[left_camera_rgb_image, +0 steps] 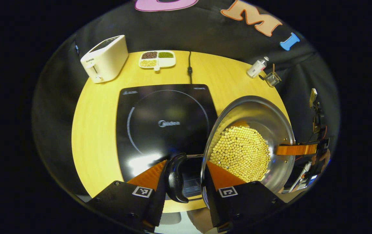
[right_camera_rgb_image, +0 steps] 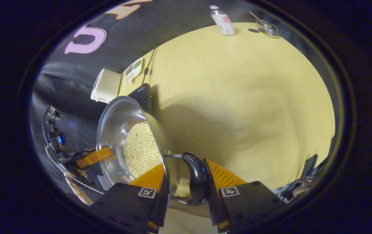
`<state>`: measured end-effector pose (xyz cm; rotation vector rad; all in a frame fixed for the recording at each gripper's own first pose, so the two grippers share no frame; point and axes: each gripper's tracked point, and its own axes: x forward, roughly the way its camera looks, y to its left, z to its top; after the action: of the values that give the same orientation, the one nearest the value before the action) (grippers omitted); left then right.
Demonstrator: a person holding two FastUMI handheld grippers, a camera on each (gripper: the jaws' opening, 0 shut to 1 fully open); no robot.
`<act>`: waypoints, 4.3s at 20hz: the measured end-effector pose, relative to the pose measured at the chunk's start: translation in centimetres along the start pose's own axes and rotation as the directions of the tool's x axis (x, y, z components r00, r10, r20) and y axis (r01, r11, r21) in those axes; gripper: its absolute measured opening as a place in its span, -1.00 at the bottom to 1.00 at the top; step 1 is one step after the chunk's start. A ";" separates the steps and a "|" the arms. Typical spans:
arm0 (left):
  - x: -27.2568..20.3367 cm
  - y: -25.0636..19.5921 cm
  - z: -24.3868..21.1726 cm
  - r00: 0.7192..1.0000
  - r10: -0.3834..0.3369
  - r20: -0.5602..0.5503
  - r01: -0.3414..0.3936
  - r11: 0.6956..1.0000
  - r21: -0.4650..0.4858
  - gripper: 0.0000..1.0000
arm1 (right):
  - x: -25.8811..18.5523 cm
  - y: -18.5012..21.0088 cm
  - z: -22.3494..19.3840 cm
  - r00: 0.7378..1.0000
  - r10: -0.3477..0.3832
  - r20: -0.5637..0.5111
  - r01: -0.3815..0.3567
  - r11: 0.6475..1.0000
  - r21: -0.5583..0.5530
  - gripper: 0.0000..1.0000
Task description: First push the handle of the pot to place it horizontally, then grasp the pot with both hands and set it on the induction cooktop.
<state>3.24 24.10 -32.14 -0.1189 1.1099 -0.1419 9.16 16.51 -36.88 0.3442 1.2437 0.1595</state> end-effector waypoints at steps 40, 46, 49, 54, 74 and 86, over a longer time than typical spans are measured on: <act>3.1 15.5 6.6 0.969 0.159 0.191 -0.158 0.987 -0.022 0.36 | 12.5 12.0 7.1 0.989 0.000 0.151 0.008 0.998 -0.055 0.09; 1.5 15.8 7.6 0.921 0.233 0.312 -0.227 0.972 -0.054 0.96 | 10.3 11.9 8.2 0.966 -0.016 0.256 0.034 0.997 -0.064 0.89; -0.2 16.0 7.9 0.896 0.266 0.356 -0.261 0.963 -0.063 0.94 | 8.2 11.1 8.5 0.948 -0.043 0.316 0.069 0.995 -0.070 1.00; -2.0 14.0 6.9 0.899 0.270 0.345 -0.269 0.962 -0.053 0.95 | 3.6 9.3 8.1 0.908 -0.094 0.408 0.145 0.985 -0.097 0.86; -13.2 -14.9 11.6 0.715 0.091 0.694 -0.190 0.979 0.068 0.94 | -25.8 2.5 12.4 0.573 0.036 0.818 0.247 0.945 -0.214 0.87; -22.8 -30.9 13.1 0.430 0.103 0.897 -0.254 0.967 0.011 0.92 | -44.9 -5.5 10.8 0.315 0.122 0.941 0.383 0.891 -0.244 0.86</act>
<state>3.32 -2.04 -1.08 0.0680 0.0041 0.0487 4.67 -4.12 4.59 -0.1082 -0.0233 0.0501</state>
